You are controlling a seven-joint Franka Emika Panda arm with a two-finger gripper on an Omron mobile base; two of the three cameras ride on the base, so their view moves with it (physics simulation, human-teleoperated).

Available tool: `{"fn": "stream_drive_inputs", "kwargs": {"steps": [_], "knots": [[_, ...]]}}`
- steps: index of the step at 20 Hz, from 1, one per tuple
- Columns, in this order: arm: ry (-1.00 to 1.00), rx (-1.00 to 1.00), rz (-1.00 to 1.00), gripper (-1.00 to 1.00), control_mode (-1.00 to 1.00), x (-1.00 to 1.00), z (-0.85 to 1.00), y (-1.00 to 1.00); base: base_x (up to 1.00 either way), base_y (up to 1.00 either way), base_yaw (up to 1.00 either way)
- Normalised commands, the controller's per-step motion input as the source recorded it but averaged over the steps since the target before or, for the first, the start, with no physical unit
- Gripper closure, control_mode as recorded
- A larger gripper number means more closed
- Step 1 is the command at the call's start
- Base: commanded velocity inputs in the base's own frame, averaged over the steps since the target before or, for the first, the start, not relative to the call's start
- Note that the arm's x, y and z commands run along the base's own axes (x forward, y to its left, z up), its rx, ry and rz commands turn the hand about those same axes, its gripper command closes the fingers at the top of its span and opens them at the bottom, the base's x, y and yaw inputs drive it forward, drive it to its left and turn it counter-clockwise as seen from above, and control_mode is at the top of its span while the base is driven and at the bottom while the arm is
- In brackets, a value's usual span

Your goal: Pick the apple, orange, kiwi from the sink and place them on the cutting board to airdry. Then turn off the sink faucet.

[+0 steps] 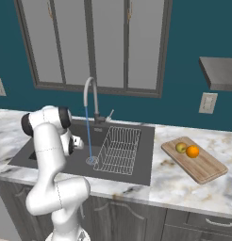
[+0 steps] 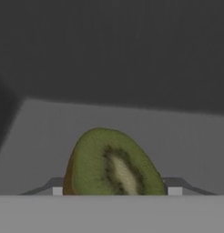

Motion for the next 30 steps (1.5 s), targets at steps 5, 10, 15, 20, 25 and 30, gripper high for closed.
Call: {"fn": "stream_drive_inputs", "kwargs": {"steps": [5, 10, 15, 20, 25, 30], "knots": [[0.02, 0.0, 0.0, 1.0, -1.0, -0.18, 0.59, 0.0, 0.0, 0.0, 0.0], [0.01, 0.0, 0.0, 1.0, -1.0, -0.34, 0.58, 0.0, 0.0, 0.0, 0.0], [0.03, 0.0, 0.0, 1.0, -1.0, -0.39, 0.67, 0.0, 0.0, 0.0, 0.0], [0.05, 0.0, 0.0, 1.0, -1.0, -0.47, 0.76, 0.01, 0.0, 0.0, 0.0], [0.02, 0.0, -0.04, 1.0, -1.0, -0.56, 0.82, -0.01, 0.0, 0.0, 0.0], [0.03, 0.0, -0.07, 1.0, -1.0, -0.38, 0.99, -0.36, 0.0, 0.0, 0.0]]}}
